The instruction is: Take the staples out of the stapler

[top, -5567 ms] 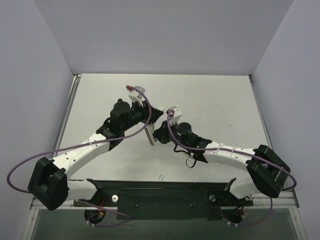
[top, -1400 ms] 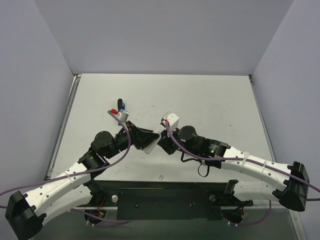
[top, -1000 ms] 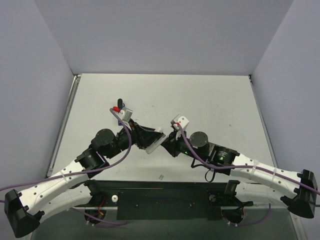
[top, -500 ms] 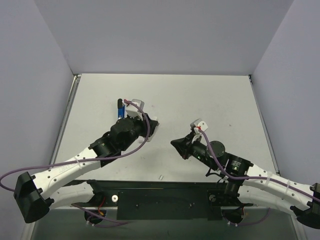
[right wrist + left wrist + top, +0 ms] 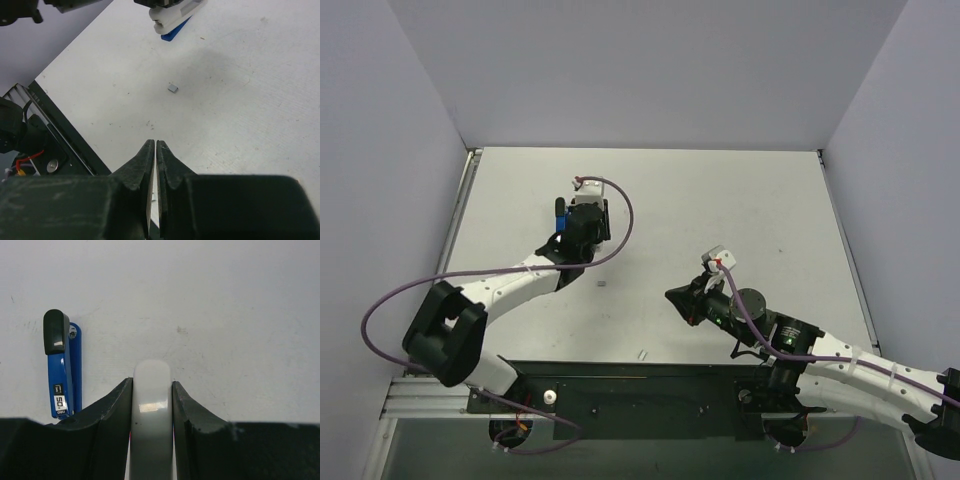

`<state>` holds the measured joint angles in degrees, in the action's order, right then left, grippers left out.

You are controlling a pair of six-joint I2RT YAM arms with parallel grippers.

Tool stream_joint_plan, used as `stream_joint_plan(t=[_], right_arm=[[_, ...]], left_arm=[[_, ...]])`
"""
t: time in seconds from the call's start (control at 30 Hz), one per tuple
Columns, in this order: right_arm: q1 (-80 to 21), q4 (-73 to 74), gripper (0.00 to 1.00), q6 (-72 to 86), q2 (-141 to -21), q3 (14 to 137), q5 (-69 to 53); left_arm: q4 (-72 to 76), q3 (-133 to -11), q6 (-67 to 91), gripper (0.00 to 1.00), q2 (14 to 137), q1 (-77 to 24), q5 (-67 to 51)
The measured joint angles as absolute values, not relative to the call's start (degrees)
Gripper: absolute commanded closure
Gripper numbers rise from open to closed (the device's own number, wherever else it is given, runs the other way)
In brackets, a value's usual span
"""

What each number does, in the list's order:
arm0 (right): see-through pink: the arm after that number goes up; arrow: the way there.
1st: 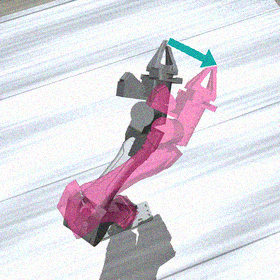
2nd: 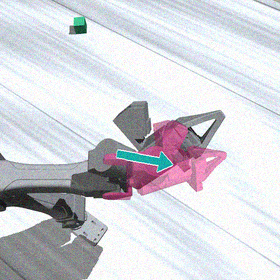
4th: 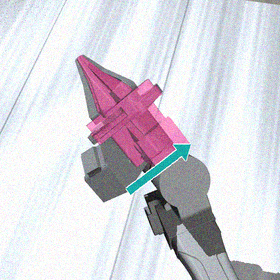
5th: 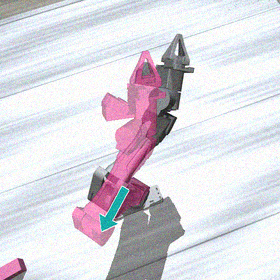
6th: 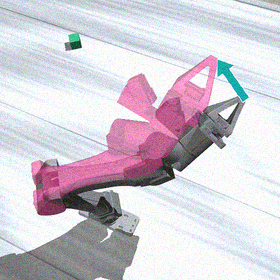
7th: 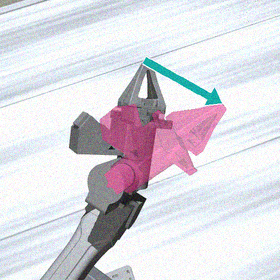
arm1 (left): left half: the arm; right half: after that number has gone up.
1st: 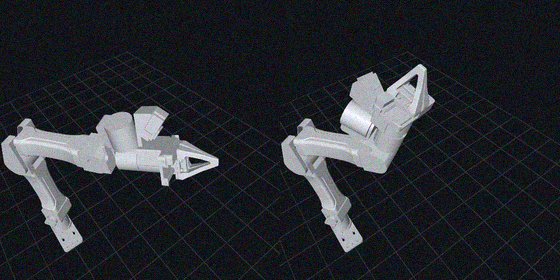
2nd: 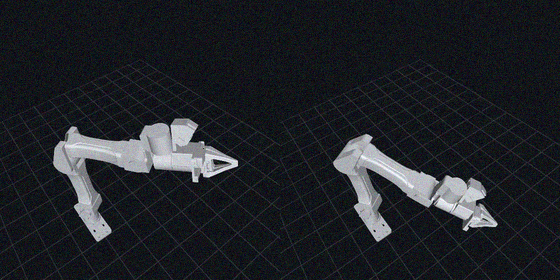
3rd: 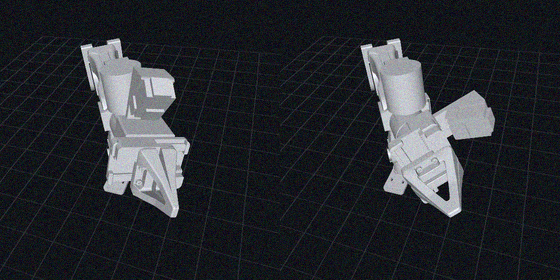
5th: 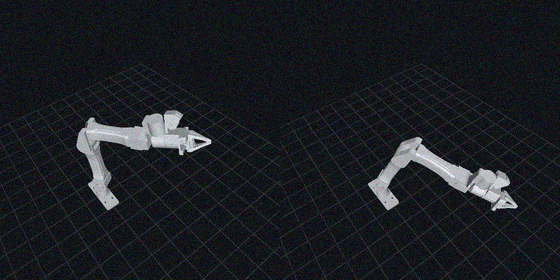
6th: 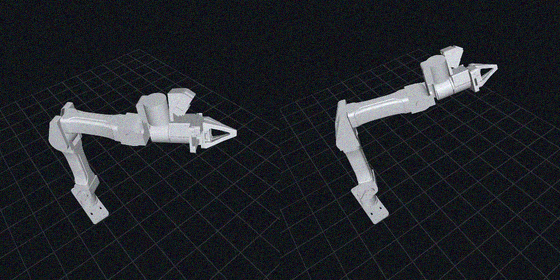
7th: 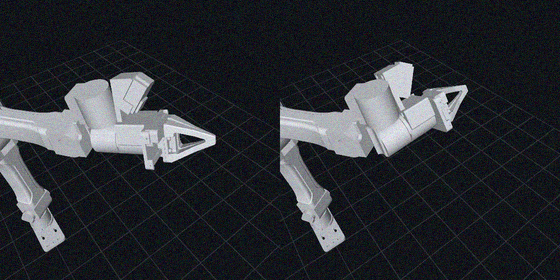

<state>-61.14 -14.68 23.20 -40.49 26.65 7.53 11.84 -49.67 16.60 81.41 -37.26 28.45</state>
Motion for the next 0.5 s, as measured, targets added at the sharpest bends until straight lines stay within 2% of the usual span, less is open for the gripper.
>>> stream_joint_plan(t=[0.5], right_arm=[[-61.2,-14.8,0.92,24.4,-40.3,25.0,5.7]], left_arm=[[11.7,-68.8,14.3,1.00,106.7,-27.2,28.3]])
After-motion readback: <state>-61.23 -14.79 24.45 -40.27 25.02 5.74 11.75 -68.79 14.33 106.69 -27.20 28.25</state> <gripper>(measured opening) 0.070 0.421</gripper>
